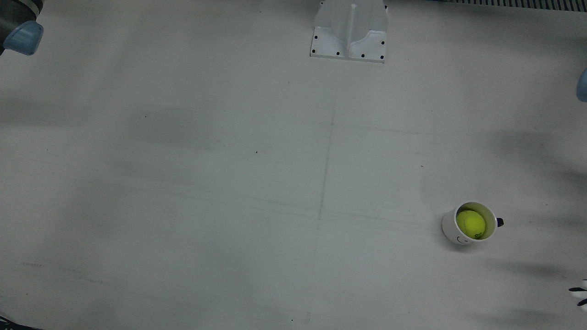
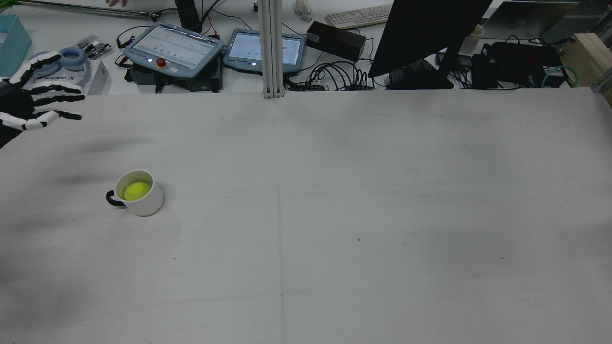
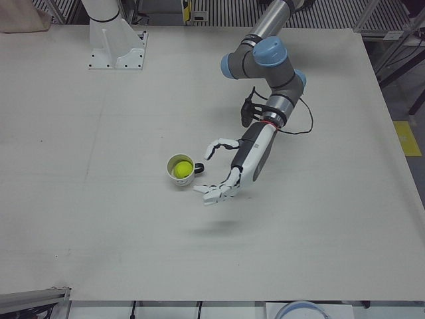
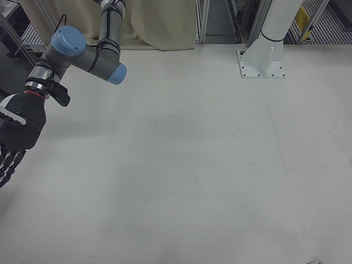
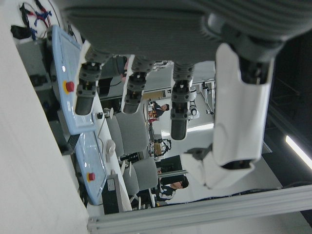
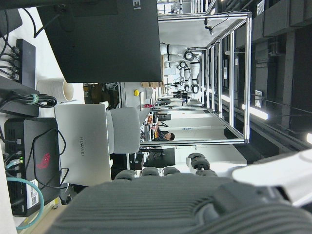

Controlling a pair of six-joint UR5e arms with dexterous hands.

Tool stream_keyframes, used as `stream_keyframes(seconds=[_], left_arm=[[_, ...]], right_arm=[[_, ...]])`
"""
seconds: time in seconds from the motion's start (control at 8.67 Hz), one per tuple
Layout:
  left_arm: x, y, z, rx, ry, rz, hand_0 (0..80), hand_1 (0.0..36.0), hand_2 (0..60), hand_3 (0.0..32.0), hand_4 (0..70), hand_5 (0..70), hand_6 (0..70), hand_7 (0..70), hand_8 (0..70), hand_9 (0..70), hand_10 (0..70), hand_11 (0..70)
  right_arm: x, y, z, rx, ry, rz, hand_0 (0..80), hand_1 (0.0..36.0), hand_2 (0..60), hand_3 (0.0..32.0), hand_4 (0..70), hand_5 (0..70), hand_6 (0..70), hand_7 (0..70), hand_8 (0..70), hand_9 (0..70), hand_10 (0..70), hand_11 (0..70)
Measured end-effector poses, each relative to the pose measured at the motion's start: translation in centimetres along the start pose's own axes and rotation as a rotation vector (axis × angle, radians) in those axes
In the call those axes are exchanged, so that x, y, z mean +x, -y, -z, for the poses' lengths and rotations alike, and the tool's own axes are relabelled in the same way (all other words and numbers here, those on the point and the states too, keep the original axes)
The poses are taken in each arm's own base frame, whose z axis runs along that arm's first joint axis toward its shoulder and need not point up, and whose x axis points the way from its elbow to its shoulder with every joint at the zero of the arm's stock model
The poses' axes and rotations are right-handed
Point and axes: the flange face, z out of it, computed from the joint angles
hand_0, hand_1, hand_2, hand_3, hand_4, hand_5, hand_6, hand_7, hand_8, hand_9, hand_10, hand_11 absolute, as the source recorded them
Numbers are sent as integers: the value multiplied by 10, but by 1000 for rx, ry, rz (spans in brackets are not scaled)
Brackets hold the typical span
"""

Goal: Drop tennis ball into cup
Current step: 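Withdraw the open left hand away from the mug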

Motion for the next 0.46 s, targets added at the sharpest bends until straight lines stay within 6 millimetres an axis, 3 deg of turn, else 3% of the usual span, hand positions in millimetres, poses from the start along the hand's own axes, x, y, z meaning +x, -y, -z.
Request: stream_keyframes(seconds=[0.12, 0.23, 0.35, 0.46], left_arm=[[33, 22, 8, 48, -43, -19, 800, 360, 511, 320, 17, 220, 370, 271, 253, 151, 189, 307], [63, 41, 18, 88, -84, -37, 800, 360, 522, 320, 15, 245, 483, 247, 277, 148, 190, 309], [89, 54, 27, 114, -123, -51, 800, 360, 500, 320, 14, 248, 485, 247, 284, 151, 192, 312], [107, 59, 33, 126, -150, -60, 800, 360, 452, 320, 17, 222, 337, 271, 259, 157, 190, 311]], right_arm=[[0, 0, 0, 0, 0, 0, 0, 0, 0, 0, 0, 0, 0, 0, 0, 0, 0, 0], [0, 0, 0, 1, 0, 0, 0, 0, 0, 0, 0, 0, 0, 0, 0, 0, 0, 0], [0, 1, 0, 1, 0, 0, 0, 0, 0, 0, 0, 0, 0, 0, 0, 0, 0, 0], [0, 1, 0, 2, 1, 0, 0, 0, 0, 0, 0, 0, 0, 0, 0, 0, 0, 0]])
